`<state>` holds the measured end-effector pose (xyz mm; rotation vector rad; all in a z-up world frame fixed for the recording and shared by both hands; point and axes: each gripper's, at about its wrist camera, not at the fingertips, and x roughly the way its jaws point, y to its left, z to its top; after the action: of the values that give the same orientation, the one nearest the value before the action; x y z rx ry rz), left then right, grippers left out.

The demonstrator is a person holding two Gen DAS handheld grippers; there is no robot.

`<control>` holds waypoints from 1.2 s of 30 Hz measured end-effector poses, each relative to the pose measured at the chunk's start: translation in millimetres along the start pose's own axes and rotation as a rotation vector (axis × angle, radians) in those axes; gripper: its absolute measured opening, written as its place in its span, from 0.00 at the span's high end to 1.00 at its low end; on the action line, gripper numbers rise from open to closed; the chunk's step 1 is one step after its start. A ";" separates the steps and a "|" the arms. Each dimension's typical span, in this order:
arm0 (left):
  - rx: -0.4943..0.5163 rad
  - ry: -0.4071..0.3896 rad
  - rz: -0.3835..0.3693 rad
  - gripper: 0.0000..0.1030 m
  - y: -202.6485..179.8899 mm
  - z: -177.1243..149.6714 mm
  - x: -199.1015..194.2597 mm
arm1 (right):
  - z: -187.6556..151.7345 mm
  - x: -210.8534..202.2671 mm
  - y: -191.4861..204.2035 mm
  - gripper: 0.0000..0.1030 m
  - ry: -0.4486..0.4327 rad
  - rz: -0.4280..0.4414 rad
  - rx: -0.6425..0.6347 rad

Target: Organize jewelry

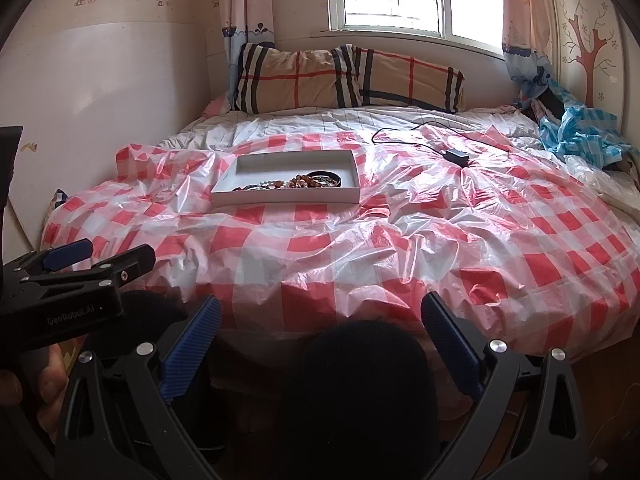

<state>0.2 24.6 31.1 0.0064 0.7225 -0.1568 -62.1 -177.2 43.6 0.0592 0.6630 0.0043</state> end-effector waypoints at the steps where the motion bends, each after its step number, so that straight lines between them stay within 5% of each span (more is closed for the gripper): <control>1: 0.001 0.002 0.000 0.07 0.8 1.6 1.8 | 2.4 2.0 0.4 0.07 0.000 0.000 0.000; 36: 0.012 0.083 0.015 0.07 -24.9 36.3 72.0 | 35.2 65.7 -20.1 0.07 0.058 0.012 0.030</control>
<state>73.7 -12.2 12.2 0.0303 0.8040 -0.1470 11.0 -197.6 29.8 0.0918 0.7208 0.0073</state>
